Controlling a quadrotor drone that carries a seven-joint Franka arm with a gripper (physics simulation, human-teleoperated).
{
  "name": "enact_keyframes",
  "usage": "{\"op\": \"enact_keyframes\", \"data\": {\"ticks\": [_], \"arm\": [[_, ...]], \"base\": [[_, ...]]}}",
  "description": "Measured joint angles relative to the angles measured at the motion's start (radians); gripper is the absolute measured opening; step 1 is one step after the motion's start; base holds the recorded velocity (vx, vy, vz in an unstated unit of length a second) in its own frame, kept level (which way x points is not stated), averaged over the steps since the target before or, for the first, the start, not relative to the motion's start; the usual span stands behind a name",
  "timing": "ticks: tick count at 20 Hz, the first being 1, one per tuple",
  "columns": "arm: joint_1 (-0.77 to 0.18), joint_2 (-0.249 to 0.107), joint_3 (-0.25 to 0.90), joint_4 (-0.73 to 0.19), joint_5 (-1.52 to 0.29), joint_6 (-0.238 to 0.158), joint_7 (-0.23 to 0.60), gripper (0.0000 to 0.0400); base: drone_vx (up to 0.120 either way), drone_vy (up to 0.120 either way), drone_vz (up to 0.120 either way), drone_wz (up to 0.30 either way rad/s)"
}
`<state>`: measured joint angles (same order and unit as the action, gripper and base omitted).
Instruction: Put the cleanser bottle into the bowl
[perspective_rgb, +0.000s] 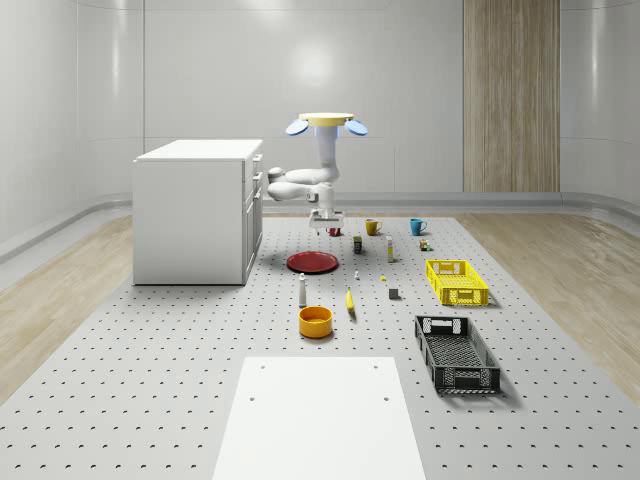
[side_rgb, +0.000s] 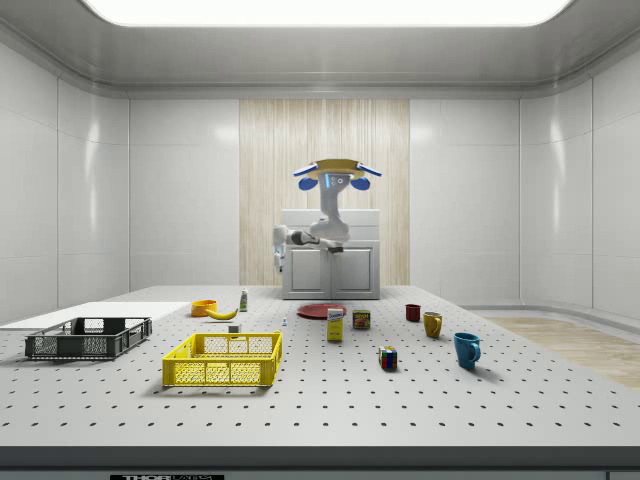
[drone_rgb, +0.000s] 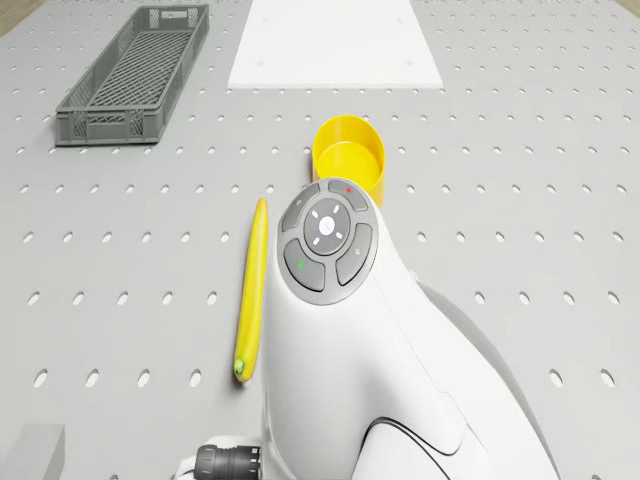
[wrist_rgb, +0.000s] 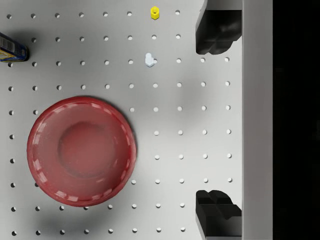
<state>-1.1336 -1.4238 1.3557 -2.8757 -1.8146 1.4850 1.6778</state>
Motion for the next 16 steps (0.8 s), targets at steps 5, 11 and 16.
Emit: {"op": "enact_keyframes", "data": {"ticks": [5,11,16], "arm": [[-0.013,-0.011,0.002,0.001,0.005,0.01,0.001,0.04],[-0.02,-0.024,0.005,0.002,0.011,0.022,0.001,0.04],[-0.023,-0.034,0.006,0.003,0.015,0.032,0.002,0.04]], "base": [[0.12,0.024,0.0,0.0],[0.12,0.0,0.0,0.0],[0.12,0.0,0.0,0.0]]}}
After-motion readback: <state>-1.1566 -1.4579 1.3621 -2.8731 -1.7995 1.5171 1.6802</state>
